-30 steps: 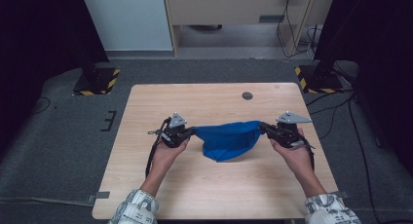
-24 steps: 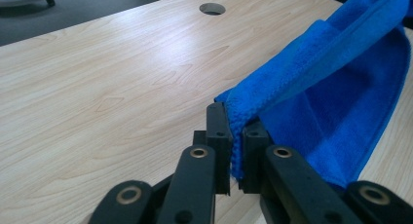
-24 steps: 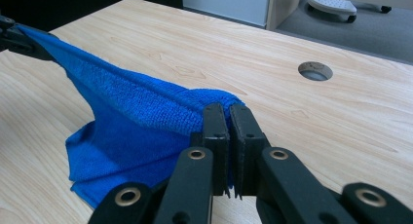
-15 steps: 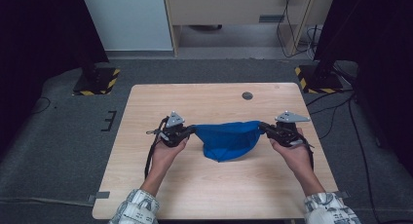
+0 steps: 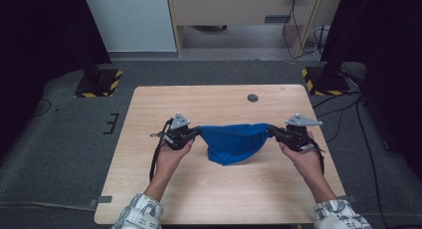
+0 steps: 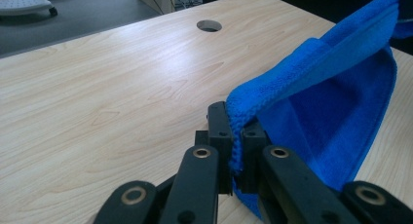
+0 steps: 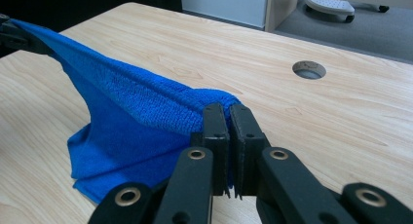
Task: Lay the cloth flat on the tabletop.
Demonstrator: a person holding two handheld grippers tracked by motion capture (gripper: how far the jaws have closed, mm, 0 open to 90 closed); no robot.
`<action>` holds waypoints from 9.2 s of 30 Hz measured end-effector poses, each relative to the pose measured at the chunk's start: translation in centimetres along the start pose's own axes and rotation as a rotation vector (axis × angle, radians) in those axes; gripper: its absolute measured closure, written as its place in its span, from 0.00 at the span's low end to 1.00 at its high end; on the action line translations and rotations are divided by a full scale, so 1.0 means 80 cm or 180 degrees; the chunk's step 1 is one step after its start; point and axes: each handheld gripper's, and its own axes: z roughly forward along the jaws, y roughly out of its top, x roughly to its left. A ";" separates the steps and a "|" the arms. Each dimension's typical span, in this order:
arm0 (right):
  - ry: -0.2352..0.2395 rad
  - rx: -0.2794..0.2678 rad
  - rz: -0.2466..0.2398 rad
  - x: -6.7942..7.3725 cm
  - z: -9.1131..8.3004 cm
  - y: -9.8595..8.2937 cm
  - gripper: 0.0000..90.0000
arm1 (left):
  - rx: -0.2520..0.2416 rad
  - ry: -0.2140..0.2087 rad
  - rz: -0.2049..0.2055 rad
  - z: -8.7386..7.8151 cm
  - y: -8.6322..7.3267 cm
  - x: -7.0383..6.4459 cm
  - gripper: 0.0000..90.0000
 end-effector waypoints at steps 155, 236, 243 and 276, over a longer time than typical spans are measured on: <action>-0.0360 0.0878 0.0004 -0.043 0.096 -0.070 0.79 | 0.0380 0.0380 -0.0499 0.124 0.027 0.079 0.25; -0.0060 0.0400 -0.0023 -0.001 0.031 -0.067 0.47 | 0.0290 0.0151 -0.0283 0.027 -0.037 0.031 0.19; -0.0004 0.0315 -0.0035 0.008 0.009 -0.084 0.57 | 0.0381 0.0174 -0.0152 0.013 -0.051 0.011 0.16; 0.0139 0.0459 -0.0292 0.046 -0.004 -0.102 0.34 | 0.0564 0.0047 0.0075 0.016 -0.076 -0.021 0.16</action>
